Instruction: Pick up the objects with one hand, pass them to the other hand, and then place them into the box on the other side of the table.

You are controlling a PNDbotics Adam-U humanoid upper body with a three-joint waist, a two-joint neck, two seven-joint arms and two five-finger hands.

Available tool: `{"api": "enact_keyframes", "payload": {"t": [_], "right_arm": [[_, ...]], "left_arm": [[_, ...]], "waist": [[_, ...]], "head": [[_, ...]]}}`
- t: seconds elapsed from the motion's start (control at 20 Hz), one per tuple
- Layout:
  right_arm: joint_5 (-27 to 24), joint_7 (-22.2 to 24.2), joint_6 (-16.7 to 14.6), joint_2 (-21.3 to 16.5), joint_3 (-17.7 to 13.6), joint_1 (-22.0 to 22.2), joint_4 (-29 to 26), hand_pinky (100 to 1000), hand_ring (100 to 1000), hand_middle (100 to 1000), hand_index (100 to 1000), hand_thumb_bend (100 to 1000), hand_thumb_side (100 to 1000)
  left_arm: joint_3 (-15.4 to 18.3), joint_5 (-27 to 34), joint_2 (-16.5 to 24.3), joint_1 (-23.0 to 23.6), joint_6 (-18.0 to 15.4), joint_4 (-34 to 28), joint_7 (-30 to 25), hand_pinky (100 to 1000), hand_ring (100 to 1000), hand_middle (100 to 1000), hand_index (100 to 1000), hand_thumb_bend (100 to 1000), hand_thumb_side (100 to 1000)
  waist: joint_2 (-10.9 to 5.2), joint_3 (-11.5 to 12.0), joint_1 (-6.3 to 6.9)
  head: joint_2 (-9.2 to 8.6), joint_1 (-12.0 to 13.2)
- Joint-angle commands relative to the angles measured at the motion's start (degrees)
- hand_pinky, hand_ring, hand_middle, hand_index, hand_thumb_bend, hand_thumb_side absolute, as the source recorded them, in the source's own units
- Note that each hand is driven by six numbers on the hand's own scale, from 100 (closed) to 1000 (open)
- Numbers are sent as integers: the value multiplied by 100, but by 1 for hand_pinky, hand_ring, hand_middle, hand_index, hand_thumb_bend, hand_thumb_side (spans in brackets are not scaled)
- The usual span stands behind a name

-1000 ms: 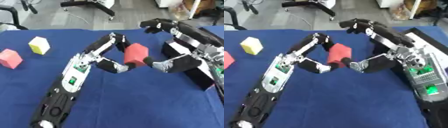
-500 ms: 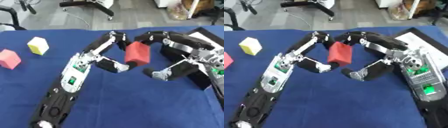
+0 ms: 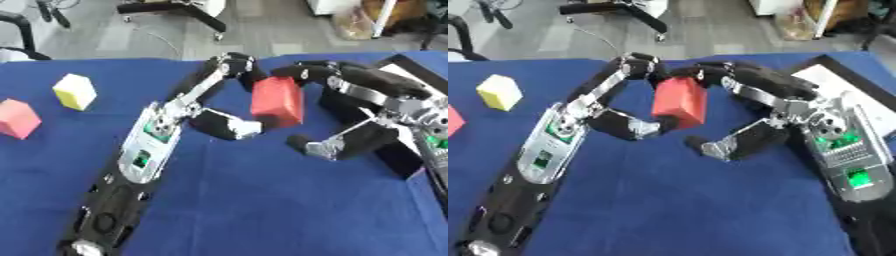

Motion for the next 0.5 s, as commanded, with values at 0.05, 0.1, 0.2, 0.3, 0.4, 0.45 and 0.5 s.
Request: {"api": "enact_keyframes", "payload": {"t": [0.05, 0.1, 0.2, 0.3, 0.4, 0.45, 0.5], "right_arm": [[144, -146, -36, -38, -45, -82, -96, 823, 820, 843, 937, 308, 372], [164, -219, -28, -40, -54, -81, -103, 817, 809, 816, 908, 311, 367], [190, -371, 4, -45, -53, -78, -109, 809, 796, 789, 882, 316, 366], [189, -497, 48, -48, -44, -75, -104, 805, 790, 779, 869, 319, 365], [189, -561, 72, -50, -30, -75, -98, 805, 790, 779, 869, 319, 365], [191, -576, 76, -51, -25, -75, -96, 805, 790, 779, 869, 319, 365], [193, -584, 78, -51, -22, -75, -94, 805, 790, 779, 869, 319, 365]], "left_arm": [[-19, 139, 51, -127, -13, -182, -43, 594, 546, 538, 640, 441, 346], [-22, 155, 52, -128, -11, -193, -50, 594, 545, 537, 640, 442, 346], [-33, 182, 51, -131, -10, -204, -66, 594, 545, 537, 640, 440, 346], [-38, 195, 49, -130, -14, -201, -80, 594, 545, 538, 640, 440, 346], [-39, 197, 48, -129, -18, -197, -86, 594, 545, 538, 640, 440, 346], [-39, 198, 48, -129, -19, -195, -88, 594, 545, 538, 640, 440, 346], [-39, 198, 48, -129, -20, -194, -88, 594, 545, 538, 640, 440, 346]], "waist": [[-37, -2, -88], [-37, -2, -89], [-37, -1, -90], [-37, 1, -92], [-37, 2, -92], [-37, 2, -92], [-37, 2, -92]], "head": [[-8, -1], [-8, -1], [-8, -2], [-8, -5], [-8, -7], [-8, -7], [-8, -7]]}}
